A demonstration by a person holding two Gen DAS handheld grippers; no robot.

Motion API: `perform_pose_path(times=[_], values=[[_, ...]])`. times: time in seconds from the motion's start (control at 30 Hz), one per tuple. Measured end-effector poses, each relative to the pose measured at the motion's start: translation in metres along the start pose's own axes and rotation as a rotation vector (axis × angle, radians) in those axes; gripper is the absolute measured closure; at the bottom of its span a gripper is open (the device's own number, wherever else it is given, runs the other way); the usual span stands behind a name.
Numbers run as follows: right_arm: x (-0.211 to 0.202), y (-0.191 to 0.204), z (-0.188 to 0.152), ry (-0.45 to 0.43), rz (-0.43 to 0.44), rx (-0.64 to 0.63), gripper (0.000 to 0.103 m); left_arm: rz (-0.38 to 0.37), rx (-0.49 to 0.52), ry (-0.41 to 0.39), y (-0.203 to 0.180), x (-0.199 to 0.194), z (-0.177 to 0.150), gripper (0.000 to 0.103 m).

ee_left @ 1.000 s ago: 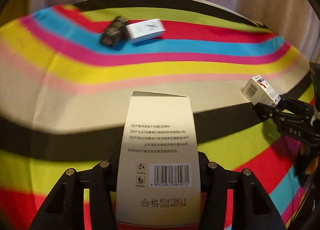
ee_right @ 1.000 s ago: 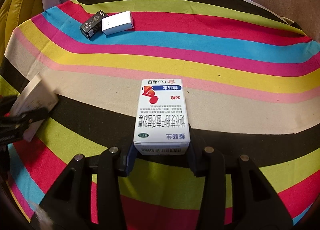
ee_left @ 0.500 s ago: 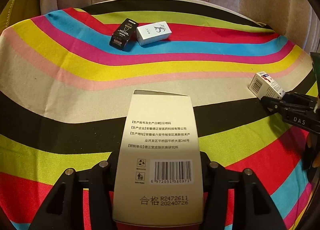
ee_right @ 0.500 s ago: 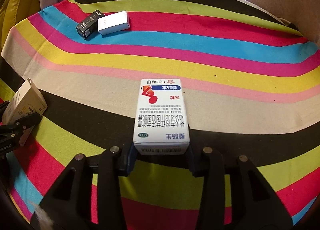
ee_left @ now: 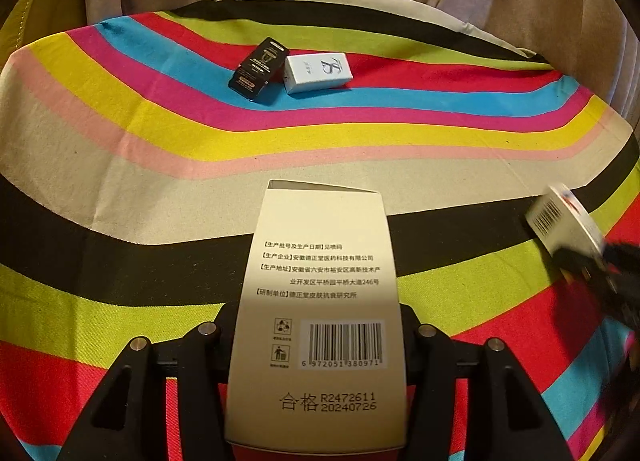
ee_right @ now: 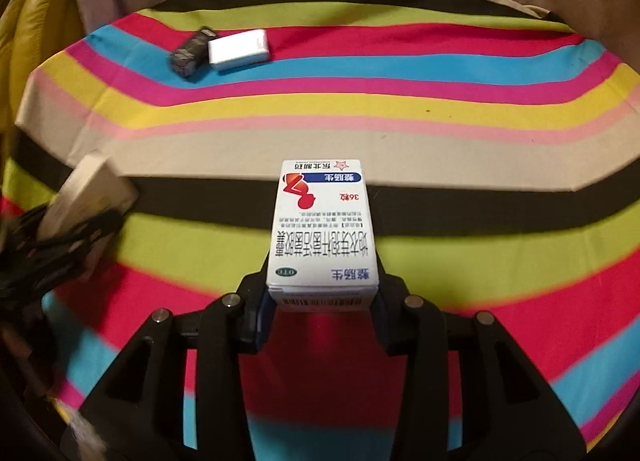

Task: Organize rigid objects
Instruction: 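Carry the red-print box and barcode box toward the purple-rimmed bin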

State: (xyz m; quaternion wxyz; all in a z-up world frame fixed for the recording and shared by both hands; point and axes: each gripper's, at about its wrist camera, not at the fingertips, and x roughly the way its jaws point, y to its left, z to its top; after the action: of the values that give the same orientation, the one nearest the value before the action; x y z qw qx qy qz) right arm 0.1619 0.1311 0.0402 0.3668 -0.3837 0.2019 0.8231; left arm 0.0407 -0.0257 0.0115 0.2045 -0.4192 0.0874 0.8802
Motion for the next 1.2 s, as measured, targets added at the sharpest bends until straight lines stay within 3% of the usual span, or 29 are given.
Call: perform_pose_path(times=[0.33, 0.5, 0.7, 1.2], values=[[-0.067, 0.020, -0.042, -0.028, 0.062, -0.052, 0.059, 0.009, 0.016, -0.002, 0.002, -0.004, 0.002, 0.050], [-0.094, 0.002, -0.062, -0.041, 0.044, -0.061, 0.059, -0.031, 0.030, 0.026, -0.012, -0.021, -0.012, 0.051], [-0.123, -0.034, -0.087, -0.046, -0.005, 0.002, 0.059, -0.116, 0.115, -0.001, -0.061, -0.054, -0.035, 0.051], [-0.171, -0.075, -0.122, -0.099, -0.027, 0.099, 0.059, -0.172, 0.206, -0.009, -0.114, -0.102, -0.074, 0.051]])
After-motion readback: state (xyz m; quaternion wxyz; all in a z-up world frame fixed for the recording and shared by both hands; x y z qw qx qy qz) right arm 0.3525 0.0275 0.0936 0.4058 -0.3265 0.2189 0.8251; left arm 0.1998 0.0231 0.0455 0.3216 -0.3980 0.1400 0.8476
